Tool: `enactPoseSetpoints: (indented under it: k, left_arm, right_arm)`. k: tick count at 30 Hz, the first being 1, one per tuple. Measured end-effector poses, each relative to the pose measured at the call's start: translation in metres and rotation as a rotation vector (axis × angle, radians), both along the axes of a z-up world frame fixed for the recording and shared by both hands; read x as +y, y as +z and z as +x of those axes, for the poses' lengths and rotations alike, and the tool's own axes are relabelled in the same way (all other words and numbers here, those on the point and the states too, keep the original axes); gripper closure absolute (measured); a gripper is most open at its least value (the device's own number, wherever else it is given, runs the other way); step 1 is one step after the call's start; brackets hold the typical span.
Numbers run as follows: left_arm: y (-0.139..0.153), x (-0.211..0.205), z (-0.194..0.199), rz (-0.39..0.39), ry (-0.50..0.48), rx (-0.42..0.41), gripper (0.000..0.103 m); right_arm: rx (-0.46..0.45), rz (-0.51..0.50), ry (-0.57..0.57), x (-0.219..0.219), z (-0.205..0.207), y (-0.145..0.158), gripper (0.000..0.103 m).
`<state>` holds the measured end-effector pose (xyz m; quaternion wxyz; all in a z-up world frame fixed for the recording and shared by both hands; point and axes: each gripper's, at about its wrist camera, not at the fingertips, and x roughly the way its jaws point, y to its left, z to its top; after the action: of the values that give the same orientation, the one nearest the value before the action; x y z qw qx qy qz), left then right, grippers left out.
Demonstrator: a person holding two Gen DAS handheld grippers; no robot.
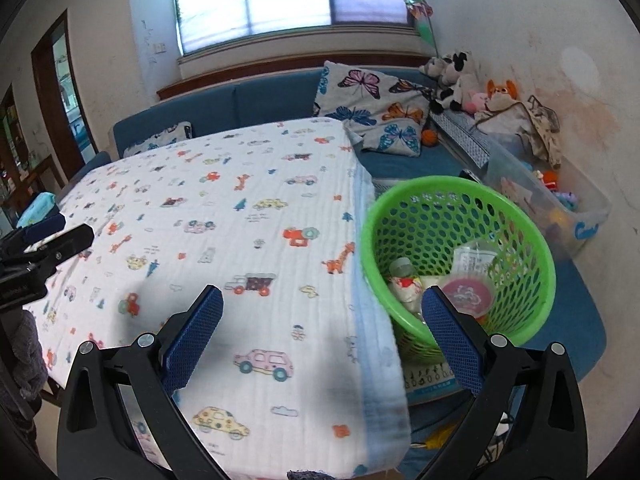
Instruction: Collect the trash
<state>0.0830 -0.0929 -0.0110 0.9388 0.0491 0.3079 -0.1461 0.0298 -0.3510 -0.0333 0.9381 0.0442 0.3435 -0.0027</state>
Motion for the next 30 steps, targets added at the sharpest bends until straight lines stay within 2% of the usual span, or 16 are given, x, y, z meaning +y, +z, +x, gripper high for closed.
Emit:
enactPoseSetpoints:
  k: [8, 30]
  left_arm:
    - [-0.003, 0.019, -0.005, -0.01, 0.041, 0.01, 0.007]
    - [-0.004, 0.031, -0.019, -0.024, 0.054, 0.003, 0.007]
  right_arm:
    - [-0.026, 0.005, 0.011, 0.013, -0.009, 0.006, 0.004]
    - [-0.049, -0.021, 0.009, 0.026, -0.023, 0.01, 0.004]
